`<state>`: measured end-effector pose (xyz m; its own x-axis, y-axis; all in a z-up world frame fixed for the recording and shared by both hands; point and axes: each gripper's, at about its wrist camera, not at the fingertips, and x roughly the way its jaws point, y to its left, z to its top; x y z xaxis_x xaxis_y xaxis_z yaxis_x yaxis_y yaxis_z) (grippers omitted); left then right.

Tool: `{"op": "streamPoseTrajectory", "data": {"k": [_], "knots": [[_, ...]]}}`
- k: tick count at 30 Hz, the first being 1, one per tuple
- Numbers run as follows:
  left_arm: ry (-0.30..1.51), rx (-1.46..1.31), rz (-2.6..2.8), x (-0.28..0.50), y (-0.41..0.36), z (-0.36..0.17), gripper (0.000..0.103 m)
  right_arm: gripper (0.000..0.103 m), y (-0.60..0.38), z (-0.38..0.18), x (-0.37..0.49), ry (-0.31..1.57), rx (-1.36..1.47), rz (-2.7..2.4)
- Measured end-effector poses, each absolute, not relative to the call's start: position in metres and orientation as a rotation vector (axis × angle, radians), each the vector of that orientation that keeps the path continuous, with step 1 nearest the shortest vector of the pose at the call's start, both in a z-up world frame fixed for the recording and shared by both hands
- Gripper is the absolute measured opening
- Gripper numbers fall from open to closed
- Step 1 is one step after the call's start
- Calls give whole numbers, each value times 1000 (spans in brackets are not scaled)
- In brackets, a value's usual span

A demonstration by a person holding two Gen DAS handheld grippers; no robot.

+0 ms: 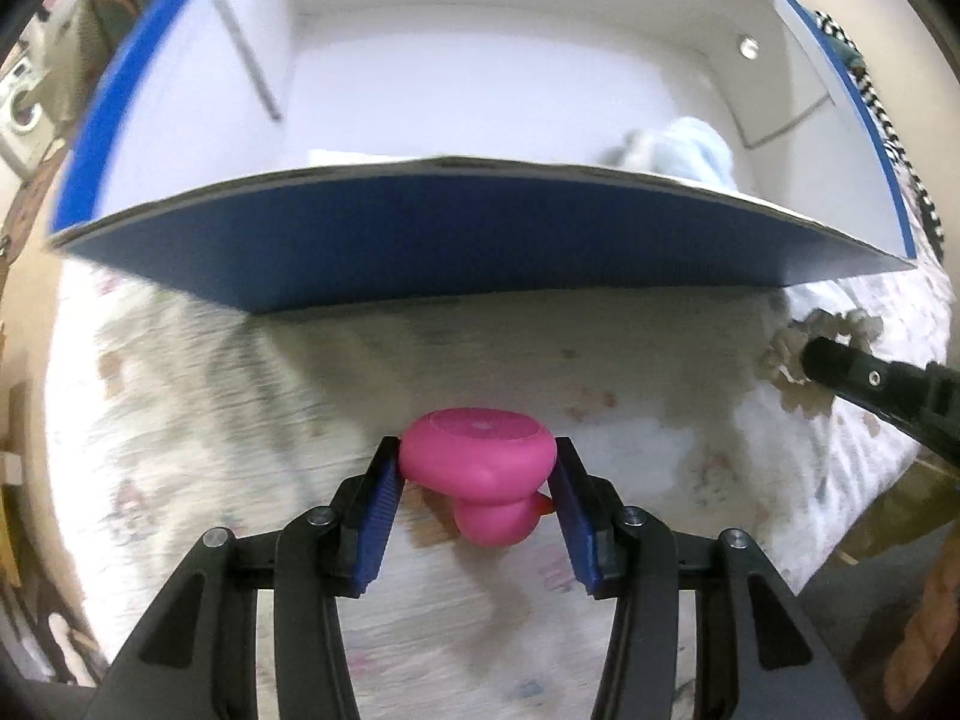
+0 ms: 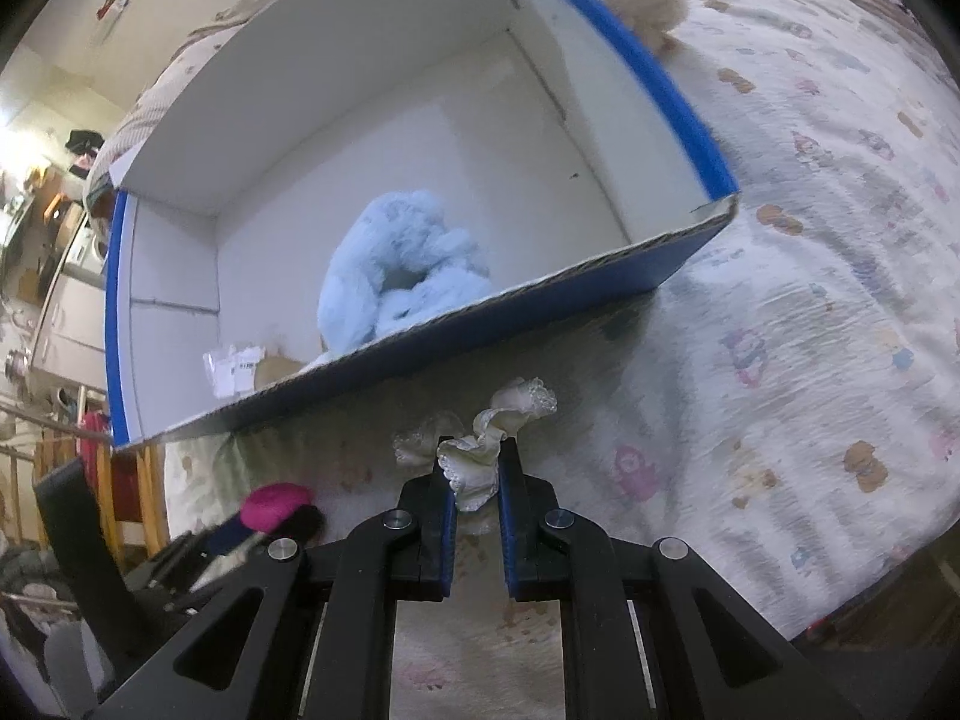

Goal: Organize soft objects
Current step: 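Grasp the pink duck with the left gripper while the right gripper holds the scrunchie, then carry the pink duck and lace scrunchie with both grippers into the box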

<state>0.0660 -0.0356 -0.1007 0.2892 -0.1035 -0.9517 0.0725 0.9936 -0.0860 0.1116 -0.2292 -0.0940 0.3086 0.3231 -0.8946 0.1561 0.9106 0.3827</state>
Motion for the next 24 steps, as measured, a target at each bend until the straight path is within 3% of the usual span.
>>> {"op": "streamPoseTrajectory", "data": {"k": [10,17,24], "knots": [[1221,-25,-1,45,5,-78,45,14,-202,-84,98,1271,364,205],[1096,-97,-14,25,31,6,45,14,-181,-32,87,1166,311,307],[971,-83,-47,53,11,63,45,14,-176,19,101,1047,265,337]]}}
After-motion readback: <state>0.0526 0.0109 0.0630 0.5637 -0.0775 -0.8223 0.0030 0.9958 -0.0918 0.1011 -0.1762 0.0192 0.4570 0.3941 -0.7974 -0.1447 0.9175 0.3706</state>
